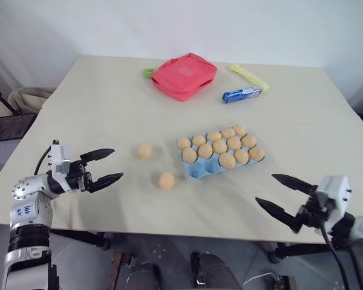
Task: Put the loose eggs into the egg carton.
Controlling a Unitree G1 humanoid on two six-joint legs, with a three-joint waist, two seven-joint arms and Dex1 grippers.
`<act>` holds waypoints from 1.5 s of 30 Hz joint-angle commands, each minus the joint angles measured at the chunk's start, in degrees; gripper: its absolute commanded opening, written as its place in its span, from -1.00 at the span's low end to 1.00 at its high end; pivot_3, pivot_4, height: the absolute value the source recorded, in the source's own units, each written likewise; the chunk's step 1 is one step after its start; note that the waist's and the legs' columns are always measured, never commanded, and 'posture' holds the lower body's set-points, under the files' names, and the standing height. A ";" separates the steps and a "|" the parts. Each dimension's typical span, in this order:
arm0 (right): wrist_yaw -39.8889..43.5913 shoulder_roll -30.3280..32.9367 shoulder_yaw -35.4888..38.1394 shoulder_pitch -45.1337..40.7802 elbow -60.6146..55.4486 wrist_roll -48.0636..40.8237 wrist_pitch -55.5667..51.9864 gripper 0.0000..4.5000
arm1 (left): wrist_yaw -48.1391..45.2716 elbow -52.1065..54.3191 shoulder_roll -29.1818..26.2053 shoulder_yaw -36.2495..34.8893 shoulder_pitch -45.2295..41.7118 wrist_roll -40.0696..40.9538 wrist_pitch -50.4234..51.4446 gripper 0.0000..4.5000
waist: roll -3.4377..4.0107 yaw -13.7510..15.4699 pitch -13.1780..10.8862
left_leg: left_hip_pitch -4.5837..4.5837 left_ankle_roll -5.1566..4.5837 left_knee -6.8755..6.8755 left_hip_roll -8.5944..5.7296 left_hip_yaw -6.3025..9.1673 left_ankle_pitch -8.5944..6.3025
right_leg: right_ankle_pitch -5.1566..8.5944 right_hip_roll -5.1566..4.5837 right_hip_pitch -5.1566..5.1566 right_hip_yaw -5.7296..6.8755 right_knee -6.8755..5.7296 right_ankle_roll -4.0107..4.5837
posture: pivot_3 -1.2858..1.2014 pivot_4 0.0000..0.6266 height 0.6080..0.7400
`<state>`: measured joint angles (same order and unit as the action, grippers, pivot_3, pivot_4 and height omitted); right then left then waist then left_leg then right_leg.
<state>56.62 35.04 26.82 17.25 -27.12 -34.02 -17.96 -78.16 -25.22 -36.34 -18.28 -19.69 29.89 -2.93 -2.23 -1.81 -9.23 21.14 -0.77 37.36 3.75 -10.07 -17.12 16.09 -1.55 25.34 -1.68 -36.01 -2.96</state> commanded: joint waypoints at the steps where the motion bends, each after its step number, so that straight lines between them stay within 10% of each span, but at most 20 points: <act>1: 4.18 1.01 3.93 3.97 2.63 -1.04 3.75 0.98 | 2.94 6.22 0.48 -2.27 3.66 2.15 0.63 1.00 | 0.00 0.07 0.00 | -0.02 0.01 -0.02 0.00 0.01 0.00 | 0.01 -0.01 -0.01 0.00 0.00 0.02 | 0.03 -0.52 1.00; 20: 8.22 4.48 4.23 1.70 13.89 0.62 9.23 0.98 | 24.03 37.37 10.55 6.50 20.20 -1.17 5.83 1.00 | 0.10 0.19 0.01 | -0.07 0.28 -0.10 -0.07 0.06 -0.16 | 0.10 -0.13 -0.12 -0.07 0.16 0.20 | 0.03 -0.52 1.00; 41: 1.01 3.83 2.26 1.33 6.68 0.48 4.60 0.98 | 45.34 34.38 17.12 21.73 12.91 -16.85 19.07 1.00 | 0.14 0.20 0.02 | -0.09 0.02 -0.09 -0.06 0.09 0.02 | 0.04 -0.03 -0.16 -0.11 0.16 0.09 | 0.03 -0.52 1.00; 45: 0.15 3.49 2.43 2.05 6.13 0.46 4.81 1.00 | 44.87 33.43 16.97 22.11 12.40 -17.11 18.73 0.58 | 0.14 0.14 0.02 | -0.08 0.02 -0.11 -0.06 0.09 0.02 | 0.04 -0.04 -0.15 -0.11 0.17 0.09 | 0.03 -0.52 1.00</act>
<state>57.16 38.73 28.38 19.13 -19.09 -32.79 -13.67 -32.69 7.92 -19.00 3.48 -6.39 12.92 16.44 -2.09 -1.67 -9.21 21.06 -0.75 37.25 3.69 -9.98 -17.10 16.13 -1.59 25.19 -1.80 -35.84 -2.87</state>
